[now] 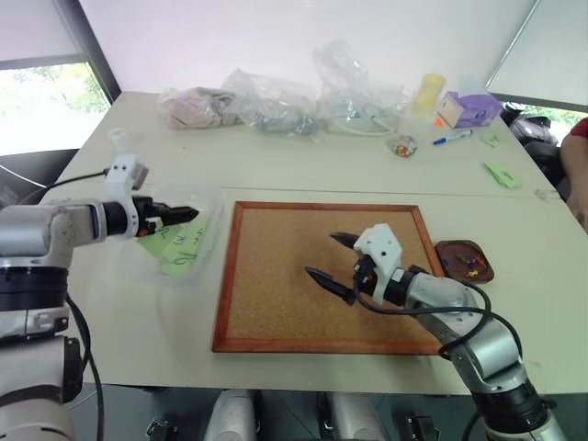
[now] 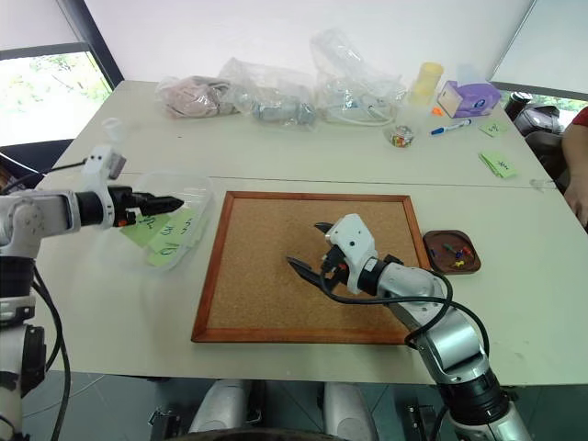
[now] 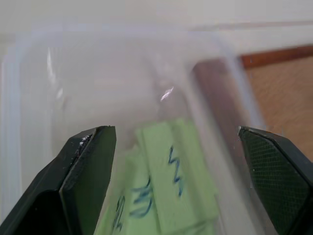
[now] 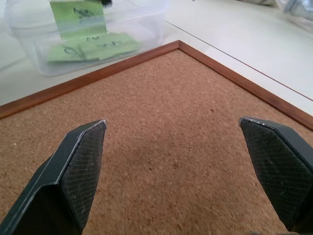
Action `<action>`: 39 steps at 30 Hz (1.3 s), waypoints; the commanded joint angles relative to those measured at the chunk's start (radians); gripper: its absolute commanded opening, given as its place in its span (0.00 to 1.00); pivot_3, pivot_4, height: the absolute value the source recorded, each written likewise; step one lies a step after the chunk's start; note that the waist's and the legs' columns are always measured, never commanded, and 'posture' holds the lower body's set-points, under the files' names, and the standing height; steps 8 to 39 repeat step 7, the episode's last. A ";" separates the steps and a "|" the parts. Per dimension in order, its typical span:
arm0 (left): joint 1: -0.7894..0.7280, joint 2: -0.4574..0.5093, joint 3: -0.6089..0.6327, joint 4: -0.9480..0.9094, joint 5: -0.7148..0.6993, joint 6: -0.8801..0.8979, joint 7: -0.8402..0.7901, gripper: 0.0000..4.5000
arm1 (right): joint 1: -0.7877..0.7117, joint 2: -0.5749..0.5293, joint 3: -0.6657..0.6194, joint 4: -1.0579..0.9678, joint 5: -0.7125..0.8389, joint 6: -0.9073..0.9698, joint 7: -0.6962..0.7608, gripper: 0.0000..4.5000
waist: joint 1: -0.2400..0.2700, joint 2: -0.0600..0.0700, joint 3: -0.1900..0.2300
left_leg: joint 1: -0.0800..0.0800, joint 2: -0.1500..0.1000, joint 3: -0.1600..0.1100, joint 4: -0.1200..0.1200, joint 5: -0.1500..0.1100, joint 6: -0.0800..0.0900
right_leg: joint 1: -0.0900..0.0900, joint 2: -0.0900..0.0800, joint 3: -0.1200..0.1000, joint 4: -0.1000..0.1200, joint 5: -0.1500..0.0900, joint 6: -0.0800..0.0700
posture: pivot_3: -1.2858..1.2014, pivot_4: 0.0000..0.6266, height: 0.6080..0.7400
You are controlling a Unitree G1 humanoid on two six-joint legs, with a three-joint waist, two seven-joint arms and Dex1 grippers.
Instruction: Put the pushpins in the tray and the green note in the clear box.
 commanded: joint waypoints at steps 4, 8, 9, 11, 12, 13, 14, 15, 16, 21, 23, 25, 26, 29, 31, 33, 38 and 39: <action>-0.078 -0.038 0.068 -0.179 -0.149 0.003 -0.088 1.00 | 0.016 -0.008 -0.128 -0.032 0.046 -0.003 -0.001 1.00 | 0.000 0.000 0.000 | 0.000 0.000 0.000 0.000 0.000 0.000 | 0.000 -0.001 0.000 0.000 0.000 0.001 | 0.52 0.24 0.98; -0.027 -0.040 0.030 -0.298 -0.172 -0.010 -0.116 1.00 | 0.064 -0.001 -0.257 -0.088 0.145 0.054 -0.025 1.00 | -0.001 0.000 0.000 | 0.000 0.000 0.000 0.000 0.000 0.000 | 0.000 0.000 0.001 0.000 0.001 0.001 | 0.52 0.24 0.98; -0.027 -0.040 0.030 -0.298 -0.172 -0.010 -0.116 1.00 | 0.064 -0.001 -0.257 -0.088 0.145 0.054 -0.025 1.00 | -0.001 0.000 0.000 | 0.000 0.000 0.000 0.000 0.000 0.000 | 0.000 0.000 0.001 0.000 0.001 0.001 | 0.52 0.24 0.98; -0.027 -0.040 0.030 -0.298 -0.172 -0.010 -0.116 1.00 | 0.064 -0.001 -0.257 -0.088 0.145 0.054 -0.025 1.00 | -0.001 0.000 0.000 | 0.000 0.000 0.000 0.000 0.000 0.000 | 0.000 0.000 0.001 0.000 0.001 0.001 | 0.52 0.24 0.98; -0.027 -0.040 0.030 -0.298 -0.172 -0.010 -0.116 1.00 | 0.064 -0.001 -0.257 -0.088 0.145 0.054 -0.025 1.00 | -0.001 0.000 0.000 | 0.000 0.000 0.000 0.000 0.000 0.000 | 0.000 0.000 0.001 0.000 0.001 0.001 | 0.52 0.24 0.98; -0.027 -0.040 0.030 -0.298 -0.172 -0.010 -0.116 1.00 | 0.064 -0.001 -0.257 -0.088 0.145 0.054 -0.025 1.00 | -0.001 0.000 0.000 | 0.000 0.000 0.000 0.000 0.000 0.000 | 0.000 0.000 0.001 0.000 0.001 0.001 | 0.52 0.24 0.98; -0.027 -0.040 0.030 -0.298 -0.172 -0.010 -0.116 1.00 | 0.064 -0.001 -0.257 -0.088 0.145 0.054 -0.025 1.00 | -0.001 0.000 0.000 | 0.000 0.000 0.000 0.000 0.000 0.000 | 0.000 0.000 0.001 0.000 0.001 0.001 | 0.52 0.24 0.98; -0.027 -0.040 0.030 -0.298 -0.172 -0.010 -0.116 1.00 | 0.064 -0.001 -0.257 -0.088 0.145 0.054 -0.025 1.00 | -0.001 0.000 0.000 | 0.000 0.000 0.000 0.000 0.000 0.000 | 0.000 0.000 0.001 0.000 0.001 0.001 | 0.52 0.24 0.98; -0.027 -0.040 0.030 -0.298 -0.172 -0.010 -0.116 1.00 | 0.064 -0.001 -0.257 -0.088 0.145 0.054 -0.025 1.00 | -0.001 0.000 0.000 | 0.000 0.000 0.000 0.000 0.000 0.000 | 0.000 0.000 0.001 0.000 0.001 0.001 | 0.52 0.24 0.98; -0.027 -0.040 0.030 -0.298 -0.172 -0.010 -0.116 1.00 | 0.064 -0.001 -0.257 -0.088 0.145 0.054 -0.025 1.00 | -0.001 0.000 0.000 | 0.000 0.000 0.000 0.000 0.000 0.000 | 0.000 0.000 0.001 0.000 0.001 0.001 | 0.52 0.24 0.98; -0.027 -0.040 0.030 -0.298 -0.172 -0.010 -0.116 1.00 | 0.064 -0.001 -0.257 -0.088 0.145 0.054 -0.025 1.00 | -0.001 0.000 0.000 | 0.000 0.000 0.000 0.000 0.000 0.000 | 0.000 0.000 0.001 0.000 0.001 0.001 | 0.52 0.24 0.98; -0.027 -0.040 0.030 -0.298 -0.172 -0.010 -0.116 1.00 | 0.064 -0.001 -0.257 -0.088 0.145 0.054 -0.025 1.00 | -0.001 0.000 0.000 | 0.000 0.000 0.000 0.000 0.000 0.000 | 0.000 0.000 0.001 0.000 0.001 0.001 | 0.52 0.24 0.98; -0.027 -0.040 0.030 -0.298 -0.172 -0.010 -0.116 1.00 | 0.064 -0.001 -0.257 -0.088 0.145 0.054 -0.025 1.00 | -0.001 0.000 0.000 | 0.000 0.000 0.000 0.000 0.000 0.000 | 0.000 0.000 0.001 0.000 0.001 0.001 | 0.52 0.24 0.98; -0.027 -0.040 0.030 -0.298 -0.172 -0.010 -0.116 1.00 | 0.064 -0.001 -0.257 -0.088 0.145 0.054 -0.025 1.00 | -0.001 0.000 0.000 | 0.000 0.000 0.000 0.000 0.000 0.000 | 0.000 0.000 0.001 0.000 0.001 0.001 | 0.52 0.24 0.98; -0.027 -0.040 0.030 -0.298 -0.172 -0.010 -0.116 1.00 | 0.064 -0.001 -0.257 -0.088 0.145 0.054 -0.025 1.00 | -0.001 0.000 0.000 | 0.000 0.000 0.000 0.000 0.000 0.000 | 0.000 0.000 0.001 0.000 0.001 0.001 | 0.52 0.24 0.98; -0.027 -0.040 0.030 -0.298 -0.172 -0.010 -0.116 1.00 | 0.064 -0.001 -0.257 -0.088 0.145 0.054 -0.025 1.00 | -0.001 0.000 0.000 | 0.000 0.000 0.000 0.000 0.000 0.000 | 0.000 0.000 0.001 0.000 0.001 0.001 | 0.52 0.24 0.98; -0.027 -0.040 0.030 -0.298 -0.172 -0.010 -0.116 1.00 | 0.064 -0.001 -0.257 -0.088 0.145 0.054 -0.025 1.00 | -0.001 0.000 0.000 | 0.000 0.000 0.000 0.000 0.000 0.000 | 0.000 0.000 0.001 0.000 0.001 0.001 | 0.52 0.24 0.98; -0.027 -0.040 0.030 -0.298 -0.172 -0.010 -0.116 1.00 | 0.064 -0.001 -0.257 -0.088 0.145 0.054 -0.025 1.00 | -0.001 0.000 0.000 | 0.000 0.000 0.000 0.000 0.000 0.000 | 0.000 0.000 0.001 0.000 0.001 0.001 | 0.52 0.24 0.98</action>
